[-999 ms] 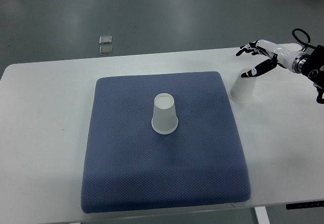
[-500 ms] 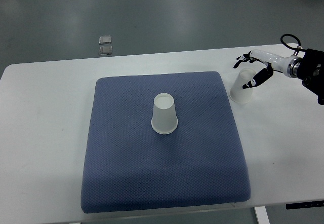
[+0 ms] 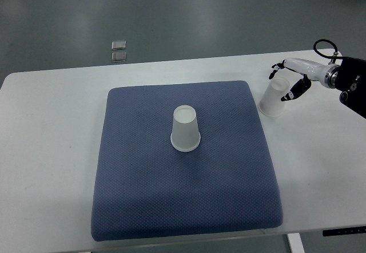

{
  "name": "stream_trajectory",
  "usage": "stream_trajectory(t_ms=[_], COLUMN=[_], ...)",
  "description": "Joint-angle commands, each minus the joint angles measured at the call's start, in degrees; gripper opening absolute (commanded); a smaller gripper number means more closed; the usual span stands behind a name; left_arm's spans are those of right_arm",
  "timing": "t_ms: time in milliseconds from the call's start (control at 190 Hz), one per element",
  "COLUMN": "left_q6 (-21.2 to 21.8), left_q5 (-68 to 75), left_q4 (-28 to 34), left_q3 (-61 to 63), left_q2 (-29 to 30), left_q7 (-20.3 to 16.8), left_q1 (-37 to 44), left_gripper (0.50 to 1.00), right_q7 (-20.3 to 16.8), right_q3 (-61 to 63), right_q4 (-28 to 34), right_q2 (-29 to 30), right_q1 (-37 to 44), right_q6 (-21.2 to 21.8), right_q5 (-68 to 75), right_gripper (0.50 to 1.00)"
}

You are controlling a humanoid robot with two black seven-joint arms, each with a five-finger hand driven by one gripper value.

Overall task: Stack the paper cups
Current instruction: 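Close the right hand fingers around the upside-down white paper cup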

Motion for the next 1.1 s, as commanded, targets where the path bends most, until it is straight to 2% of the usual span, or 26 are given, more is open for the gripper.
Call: stream_trajectory(t_ms=[0,89,158,226,384,505,552,621,773,831,1094], left_q6=[0.0,0.0,0.0,0.0,0.0,0.0,0.0,0.0,0.0,0.0,0.0], left_q5=[0.0,-0.1,0.0,-0.1,-0.1,0.0,0.0,0.0,0.0,-0.1,-0.1], left_q4=[0.0,0.0,0.0,0.0,0.0,0.0,0.0,0.0,0.0,0.0,0.0], left_q3=[0.0,0.0,0.0,0.0,0.0,0.0,0.0,0.0,0.0,0.0,0.0], left_q2=[0.0,0.0,0.0,0.0,0.0,0.0,0.0,0.0,0.0,0.0,0.0], left_q7=[0.0,-0.1,0.0,0.0,-0.1,0.0,0.0,-0.1,0.0,0.0,0.0], left_q1=[0.0,0.0,0.0,0.0,0.0,0.0,0.0,0.0,0.0,0.0,0.0], left_gripper=[1.0,1.0,1.0,1.0,1.0,1.0,1.0,1.0,1.0,1.0,1.0], right_q7=[0.1,0.2,0.2,0.2,0.2,0.3,0.3,0.4,0.4,0.4,1.1], right_q3=[-1.0,-1.0,-1.1,-1.1,-1.3,-1.8,-1.9,-1.9,-1.9,-1.8,-1.0], right_q4=[0.0,-0.1,-0.1,-0.1,0.0,-0.1,-0.1,0.0,-0.1,-0.1,0.2], right_q2=[0.1,0.1,0.1,0.1,0.1,0.1,0.1,0.1,0.0,0.0,-0.8], right_q1=[0.1,0.1,0.1,0.1,0.1,0.2,0.1,0.1,0.2,0.3,5.6], right_q6=[-1.4,-1.7,-1.7,-1.7,-1.6,-1.6,-1.6,-1.6,-1.7,-1.7,-0.8], right_q5=[0.0,0.0,0.0,0.0,0.0,0.0,0.0,-0.1,0.0,0.0,1.1], right_gripper=[0.917,0.897,0.838,0.801,0.76,0.711,0.68,0.601,0.515,0.5,0.5])
